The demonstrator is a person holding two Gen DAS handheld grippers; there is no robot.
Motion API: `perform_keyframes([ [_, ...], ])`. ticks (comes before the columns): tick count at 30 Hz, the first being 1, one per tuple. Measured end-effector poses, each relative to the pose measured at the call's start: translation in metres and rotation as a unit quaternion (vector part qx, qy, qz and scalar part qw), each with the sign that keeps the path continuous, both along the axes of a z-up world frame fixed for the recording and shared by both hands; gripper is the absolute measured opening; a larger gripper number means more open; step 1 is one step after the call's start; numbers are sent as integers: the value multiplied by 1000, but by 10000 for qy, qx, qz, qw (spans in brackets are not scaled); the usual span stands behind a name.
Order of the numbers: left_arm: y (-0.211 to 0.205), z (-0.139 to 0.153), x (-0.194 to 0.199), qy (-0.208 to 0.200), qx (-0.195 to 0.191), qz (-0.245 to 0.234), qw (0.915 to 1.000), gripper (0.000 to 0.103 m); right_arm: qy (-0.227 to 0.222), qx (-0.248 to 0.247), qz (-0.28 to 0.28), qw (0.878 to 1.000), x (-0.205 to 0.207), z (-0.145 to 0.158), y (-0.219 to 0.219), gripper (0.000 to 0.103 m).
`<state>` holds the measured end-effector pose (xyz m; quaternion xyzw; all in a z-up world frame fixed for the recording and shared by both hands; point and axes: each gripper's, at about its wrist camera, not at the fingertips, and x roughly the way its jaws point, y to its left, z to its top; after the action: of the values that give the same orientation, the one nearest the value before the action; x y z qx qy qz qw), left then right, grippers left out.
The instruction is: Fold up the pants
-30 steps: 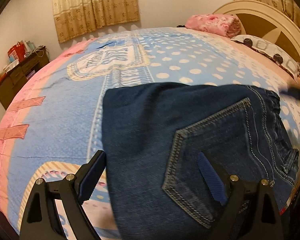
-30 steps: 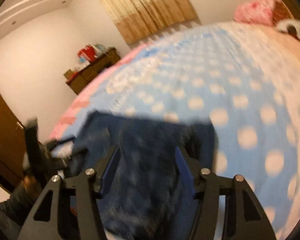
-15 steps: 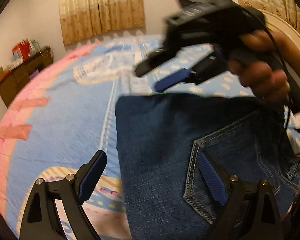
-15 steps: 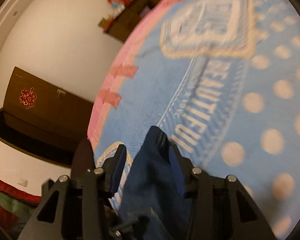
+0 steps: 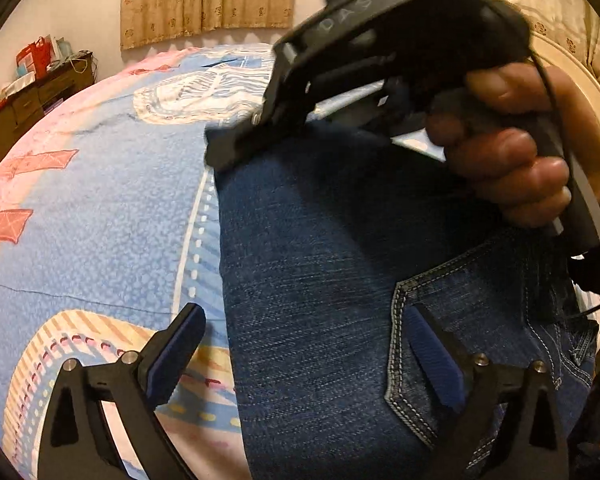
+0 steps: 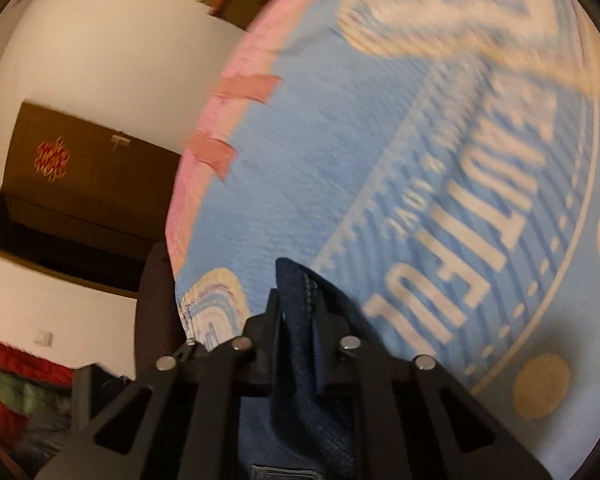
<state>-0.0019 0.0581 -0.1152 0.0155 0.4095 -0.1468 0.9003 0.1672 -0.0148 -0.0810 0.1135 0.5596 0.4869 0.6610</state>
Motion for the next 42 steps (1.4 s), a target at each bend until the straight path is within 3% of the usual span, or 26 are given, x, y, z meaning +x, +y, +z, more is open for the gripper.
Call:
perform_keyframes([
  [6, -1, -3, 5, -31, 69, 61, 10000, 102, 309, -192, -310, 9989, 22, -35, -6, 8],
  [12, -7, -4, 0, -88, 137, 83, 9998, 102, 268, -335, -372, 9984, 26, -40, -8, 5],
  [19, -16, -12, -7, -145, 202, 78, 9997, 102, -139, -453, -469, 9978, 13, -20, -9, 7],
  [23, -15, -15, -8, -130, 190, 83, 9997, 102, -595, -649, -1031, 9908, 5, 9, -34, 43],
  [26, -15, -15, -8, -146, 207, 91, 9996, 102, -992, -644, -1279, 9847, -15, 38, -64, 46],
  [31, -16, -14, -13, -201, 291, 106, 9993, 102, -1585, -778, -1399, 9743, -83, 56, -101, 63],
  [36, -18, -15, -17, -211, 309, 141, 9992, 102, -1733, -997, -1422, 9694, -144, 37, -127, 64],
  [42, -19, -16, -22, -251, 322, 187, 9990, 102, -2003, -1233, -1351, 9625, -188, 10, -139, 65],
])
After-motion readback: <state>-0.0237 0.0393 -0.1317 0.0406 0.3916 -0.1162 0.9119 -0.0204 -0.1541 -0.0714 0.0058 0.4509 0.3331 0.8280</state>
